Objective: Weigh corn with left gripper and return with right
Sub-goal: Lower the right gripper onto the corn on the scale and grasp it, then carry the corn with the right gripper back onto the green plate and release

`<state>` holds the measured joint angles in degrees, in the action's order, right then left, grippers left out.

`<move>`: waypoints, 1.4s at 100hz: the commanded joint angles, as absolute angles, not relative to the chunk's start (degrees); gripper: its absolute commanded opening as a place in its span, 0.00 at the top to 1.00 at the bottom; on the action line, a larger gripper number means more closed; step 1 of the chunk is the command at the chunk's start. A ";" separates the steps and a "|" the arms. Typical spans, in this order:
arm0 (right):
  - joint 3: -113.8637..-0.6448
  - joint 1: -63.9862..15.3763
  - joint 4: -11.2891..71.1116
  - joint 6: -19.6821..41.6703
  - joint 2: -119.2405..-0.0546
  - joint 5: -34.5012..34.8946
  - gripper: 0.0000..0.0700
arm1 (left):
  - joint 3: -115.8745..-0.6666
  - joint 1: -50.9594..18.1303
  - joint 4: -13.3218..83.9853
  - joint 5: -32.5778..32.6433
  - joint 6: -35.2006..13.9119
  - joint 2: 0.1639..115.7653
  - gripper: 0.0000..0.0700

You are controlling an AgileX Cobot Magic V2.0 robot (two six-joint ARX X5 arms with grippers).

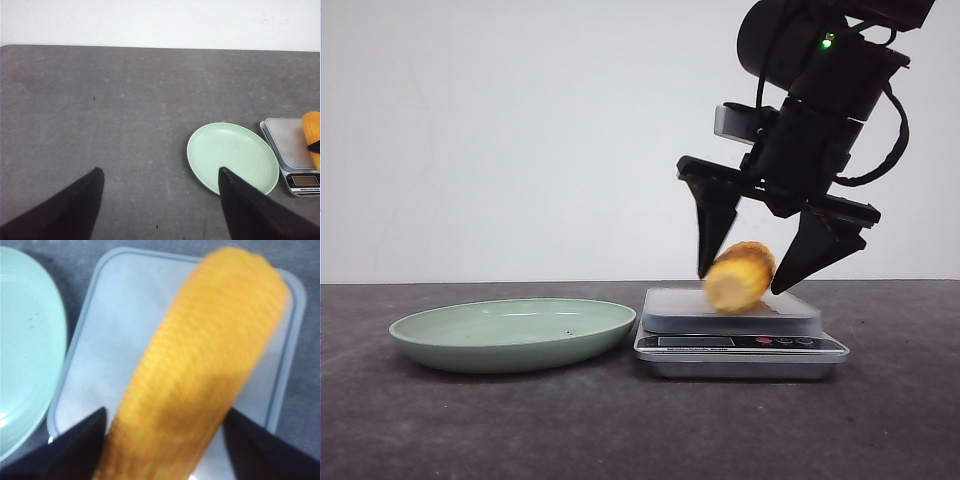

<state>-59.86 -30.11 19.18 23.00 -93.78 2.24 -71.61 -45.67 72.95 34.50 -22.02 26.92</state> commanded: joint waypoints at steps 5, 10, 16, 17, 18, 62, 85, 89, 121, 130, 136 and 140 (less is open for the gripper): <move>-60.86 -31.51 17.72 23.86 -94.59 0.84 0.77 | -72.23 -46.19 72.49 34.54 -22.00 26.89 0.38; -60.86 -31.86 17.54 23.86 -94.37 0.78 0.85 | -72.23 -46.19 72.49 34.57 -22.00 26.89 0.38; -60.88 -32.56 17.02 23.81 -94.26 0.80 0.96 | -72.23 -46.19 72.51 34.54 -21.96 26.89 0.38; -60.88 -32.69 16.93 23.81 -94.21 0.80 0.98 | -72.23 -46.19 72.51 34.54 -21.93 26.89 0.38; -60.88 -32.84 16.86 23.81 -94.11 0.80 1.00 | -72.23 -46.19 72.51 34.54 -21.91 26.89 0.38; -71.81 -43.51 15.57 24.08 -90.13 1.08 1.00 | -72.23 -46.19 72.40 34.57 -21.91 26.89 0.38; -81.38 -48.62 13.26 25.61 -95.96 -2.48 1.00 | -72.23 -46.19 72.25 34.57 -21.96 26.89 0.38; -82.52 -48.97 13.17 26.57 -97.54 -2.48 1.00 | -72.23 -46.19 72.27 34.57 -21.96 26.89 0.38; -84.58 -50.09 13.76 31.73 -109.95 -2.44 1.00 | -72.23 -46.19 71.94 34.61 -21.96 26.89 0.38; -84.58 -50.76 13.74 32.69 -112.57 -1.58 1.00 | -72.23 -46.19 72.03 34.61 -21.96 26.89 0.38; -84.58 -51.42 13.72 33.23 -113.97 -1.54 1.00 | -72.23 -46.19 72.01 34.59 -21.96 26.89 0.38; -84.58 -51.86 13.69 33.61 -114.76 -1.74 1.00 | -72.23 -46.19 72.03 34.59 -21.96 26.89 0.38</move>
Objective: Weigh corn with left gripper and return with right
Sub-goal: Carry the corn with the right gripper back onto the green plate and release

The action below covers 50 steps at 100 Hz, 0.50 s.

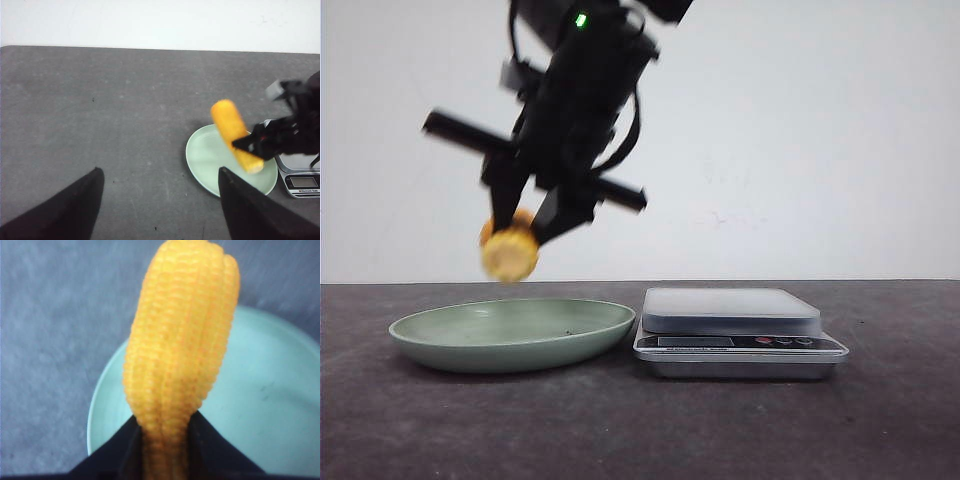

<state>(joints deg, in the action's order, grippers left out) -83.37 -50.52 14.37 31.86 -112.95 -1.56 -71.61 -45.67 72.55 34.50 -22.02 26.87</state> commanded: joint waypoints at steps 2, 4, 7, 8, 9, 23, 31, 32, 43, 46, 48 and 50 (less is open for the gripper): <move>-84.58 -52.05 13.80 33.91 -115.04 -1.76 1.00 | -72.23 -46.19 72.05 34.59 -21.96 26.89 0.38; -84.58 -52.14 13.80 34.22 -115.37 -1.87 1.00 | -72.23 -46.19 72.10 34.59 -21.96 26.89 0.38; -84.58 -52.38 13.91 34.72 -115.81 -1.80 1.00 | -72.23 -46.19 72.18 34.59 -21.96 26.89 0.38; -84.58 -52.42 14.11 34.94 -115.85 -1.80 1.00 | -72.23 -46.19 72.20 34.59 -21.96 26.89 0.38; -84.58 -52.45 14.39 35.22 -115.87 -1.87 1.00 | -72.23 -46.19 72.25 34.59 -21.96 26.89 0.38; -84.58 -53.49 16.36 35.99 -116.53 -5.45 1.00 | -72.23 -46.19 73.28 34.57 -21.98 26.89 0.38; -84.58 -53.49 17.23 35.97 -116.53 -6.59 1.00 | -72.23 -46.19 73.95 34.59 -22.00 26.89 0.38; -84.58 -53.47 17.32 35.94 -116.53 -6.68 1.00 | -72.23 -46.19 73.97 34.59 -22.00 26.89 0.38; -84.58 -53.08 18.31 35.79 -116.53 -7.66 1.00 | -72.23 -46.19 73.97 34.59 -22.00 26.89 0.38; -84.58 -52.97 18.46 35.77 -116.53 -7.64 1.00 | -72.23 -46.19 73.97 34.59 -22.00 26.89 0.38; -84.58 -52.86 18.48 35.77 -116.51 -7.64 1.00 | -72.23 -46.19 73.97 34.59 -22.00 26.89 0.38; -84.58 -52.73 18.48 35.77 -116.53 -7.57 0.99 | -72.23 -46.19 73.97 34.59 -22.00 26.89 0.38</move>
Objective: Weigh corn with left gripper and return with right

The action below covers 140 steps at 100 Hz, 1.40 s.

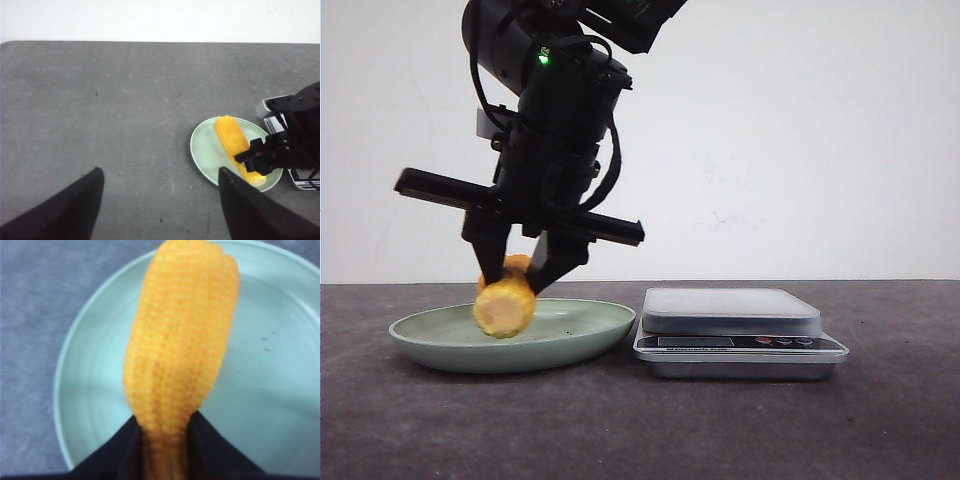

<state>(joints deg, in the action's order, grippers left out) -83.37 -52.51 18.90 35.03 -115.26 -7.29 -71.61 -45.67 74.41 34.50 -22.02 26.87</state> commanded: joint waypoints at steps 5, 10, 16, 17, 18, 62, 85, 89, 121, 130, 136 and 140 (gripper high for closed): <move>-84.58 -52.62 18.48 35.79 -116.53 -7.60 0.95 | -72.23 -46.19 73.89 34.59 -22.00 26.89 0.38; -84.58 -52.62 18.39 35.57 -116.53 -7.77 0.84 | -72.23 -46.19 73.89 34.59 -22.00 26.89 0.38; -84.58 -52.62 18.15 35.51 -116.53 -8.73 0.67 | -72.23 -46.19 73.89 34.59 -21.98 26.89 0.38; -84.58 -52.62 18.13 35.48 -116.53 -8.99 0.65 | -72.23 -46.19 73.89 34.59 -21.98 26.89 0.38; -84.58 -52.62 18.13 35.48 -116.53 -9.15 0.62 | -72.23 -46.19 73.89 34.59 -21.98 26.89 0.38; -84.60 -51.86 18.09 33.41 -116.51 -9.48 0.31 | -72.23 -46.19 73.63 34.59 -21.96 26.89 0.38; -86.39 -50.70 20.36 28.84 -114.78 -9.08 0.31 | -72.23 -46.19 73.82 34.59 -21.93 26.85 0.38; -86.98 -50.22 21.30 27.59 -113.65 -9.08 0.31 | -72.23 -46.19 73.78 34.59 -21.93 26.85 0.38; -87.83 -41.82 27.64 15.38 -95.57 -9.10 0.31 | -72.23 -46.19 71.83 34.54 -21.69 26.85 0.38; -87.83 -38.59 31.90 11.53 -89.47 -10.55 0.31 | -72.23 -46.19 71.24 34.54 -21.69 26.85 0.38; -87.83 -36.58 34.41 8.73 -85.30 -11.33 0.31 | -72.23 -46.19 70.72 34.54 -21.69 26.85 0.38; -87.83 -35.27 35.97 7.22 -82.41 -12.12 0.31 | -72.23 -46.19 70.61 34.54 -21.69 26.87 0.38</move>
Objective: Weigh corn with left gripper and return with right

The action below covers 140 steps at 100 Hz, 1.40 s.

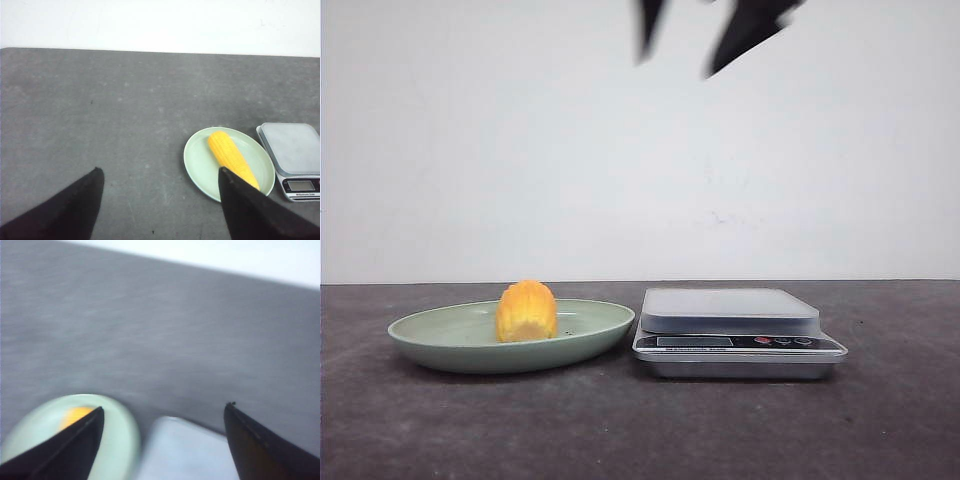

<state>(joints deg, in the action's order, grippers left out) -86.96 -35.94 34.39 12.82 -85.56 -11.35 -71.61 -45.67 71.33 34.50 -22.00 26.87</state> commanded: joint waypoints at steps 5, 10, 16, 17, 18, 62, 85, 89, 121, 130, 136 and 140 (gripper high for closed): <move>-87.83 -33.74 37.89 5.54 -78.65 -12.32 0.31 | -72.23 -46.19 70.61 34.54 -21.69 26.87 0.38; -87.83 -32.32 39.53 4.58 -74.85 -12.51 0.31 | -72.20 -46.19 70.48 34.54 -21.69 26.87 0.38; -87.83 -30.85 41.56 4.05 -70.19 -12.49 0.31 | -72.16 -46.19 69.82 34.57 -21.47 26.87 0.38; -87.83 -30.63 41.93 4.03 -69.45 -12.49 0.31 | -72.14 -46.19 69.67 34.54 -21.39 26.87 0.38; -87.83 -30.44 42.30 4.01 -68.69 -12.49 0.31 | -72.14 -46.19 69.52 34.54 -21.26 26.87 0.38; -87.72 -29.17 61.41 6.24 -40.47 -13.98 0.31 | -70.63 -46.19 68.62 32.69 -20.99 26.87 0.38; -86.37 -29.08 71.20 7.31 -30.52 -15.29 0.31 | -68.40 -46.19 67.51 32.36 -19.75 26.85 0.38; -86.02 -28.93 72.07 7.46 -28.99 -15.25 0.31 | -67.94 -46.19 67.26 32.27 -19.79 26.85 0.38; -77.12 -27.51 71.61 8.64 -18.28 -15.00 0.31 | -60.14 -46.19 56.84 27.31 -19.77 22.68 0.38; -72.44 -27.49 69.95 9.82 -16.08 -13.98 0.31 | -57.80 -46.19 55.27 27.33 -19.79 20.69 0.38; -69.14 -27.51 68.40 11.27 -14.85 -12.53 0.31 | -56.82 -46.19 55.29 27.33 -19.81 19.49 0.39; -67.00 -27.51 67.31 12.05 -14.31 -11.60 0.31 | -56.47 -46.19 55.51 27.33 -19.90 18.81 0.39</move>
<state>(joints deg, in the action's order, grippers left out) -68.93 -27.31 69.21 9.41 -15.00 -12.86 -56.16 -45.67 55.99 27.33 -20.34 19.35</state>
